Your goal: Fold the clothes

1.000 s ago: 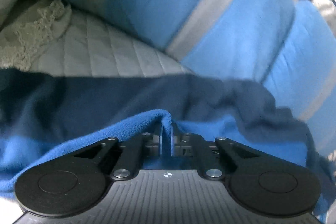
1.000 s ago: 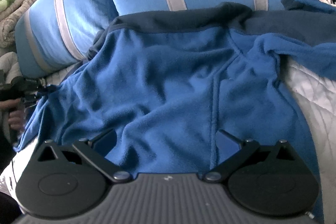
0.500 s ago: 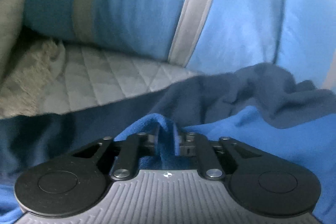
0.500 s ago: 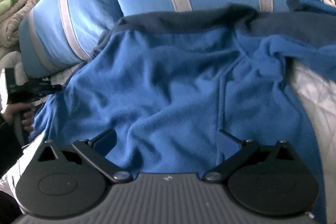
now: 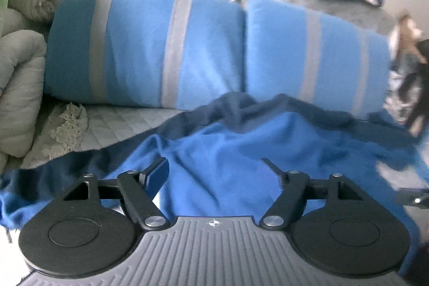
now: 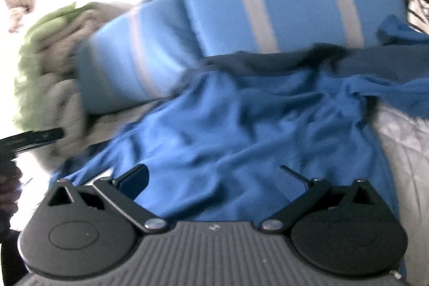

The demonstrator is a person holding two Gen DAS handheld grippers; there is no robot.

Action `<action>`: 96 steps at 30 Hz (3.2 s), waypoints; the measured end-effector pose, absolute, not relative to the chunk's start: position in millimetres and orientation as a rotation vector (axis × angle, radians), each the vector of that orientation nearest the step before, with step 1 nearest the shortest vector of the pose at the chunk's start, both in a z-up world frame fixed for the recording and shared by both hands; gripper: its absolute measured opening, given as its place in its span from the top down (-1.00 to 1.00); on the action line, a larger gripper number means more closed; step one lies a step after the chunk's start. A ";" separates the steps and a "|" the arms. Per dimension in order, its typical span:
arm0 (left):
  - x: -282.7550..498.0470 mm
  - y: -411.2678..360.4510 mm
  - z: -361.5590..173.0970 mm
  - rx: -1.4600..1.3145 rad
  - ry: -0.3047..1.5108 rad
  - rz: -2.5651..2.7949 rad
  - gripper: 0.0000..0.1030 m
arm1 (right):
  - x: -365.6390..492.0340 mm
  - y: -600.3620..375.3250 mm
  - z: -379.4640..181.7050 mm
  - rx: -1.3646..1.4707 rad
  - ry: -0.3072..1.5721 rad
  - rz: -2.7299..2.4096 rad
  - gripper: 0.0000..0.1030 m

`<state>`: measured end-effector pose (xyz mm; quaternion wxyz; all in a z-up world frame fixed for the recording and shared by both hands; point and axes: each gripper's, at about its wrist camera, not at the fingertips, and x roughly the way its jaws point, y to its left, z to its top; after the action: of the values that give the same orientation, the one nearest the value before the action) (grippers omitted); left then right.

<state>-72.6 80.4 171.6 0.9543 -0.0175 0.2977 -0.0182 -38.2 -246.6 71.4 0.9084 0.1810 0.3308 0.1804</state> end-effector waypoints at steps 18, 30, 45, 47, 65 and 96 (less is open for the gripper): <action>-164.5 34.7 234.1 -0.083 0.646 -0.301 -0.47 | -137.2 -286.6 213.6 0.225 0.675 0.369 -0.99; -151.3 35.0 328.9 -0.017 0.504 -0.317 -0.47 | -125.1 -335.0 334.8 0.134 0.480 0.302 -0.99; -38.7 -7.6 315.2 -0.009 0.343 -0.310 -0.47 | 21.4 -455.2 267.7 0.117 0.638 -0.034 -0.99; -15.6 -10.1 298.9 -0.048 0.370 -0.300 -0.47 | 36.7 -464.3 245.1 0.132 0.667 -0.069 -0.99; 69.2 -29.6 166.7 -0.152 0.410 -0.297 -0.47 | 195.6 -506.2 84.3 0.000 0.801 -0.016 -0.80; 97.3 -13.7 88.1 -0.176 0.608 -0.263 -0.47 | -3.8 -211.7 33.9 -0.730 0.788 0.458 0.87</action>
<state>97.3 -13.7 88.1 0.9418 -0.0863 0.2982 -0.1292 -3.8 -211.7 33.9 0.8343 -0.3445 0.3722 0.2161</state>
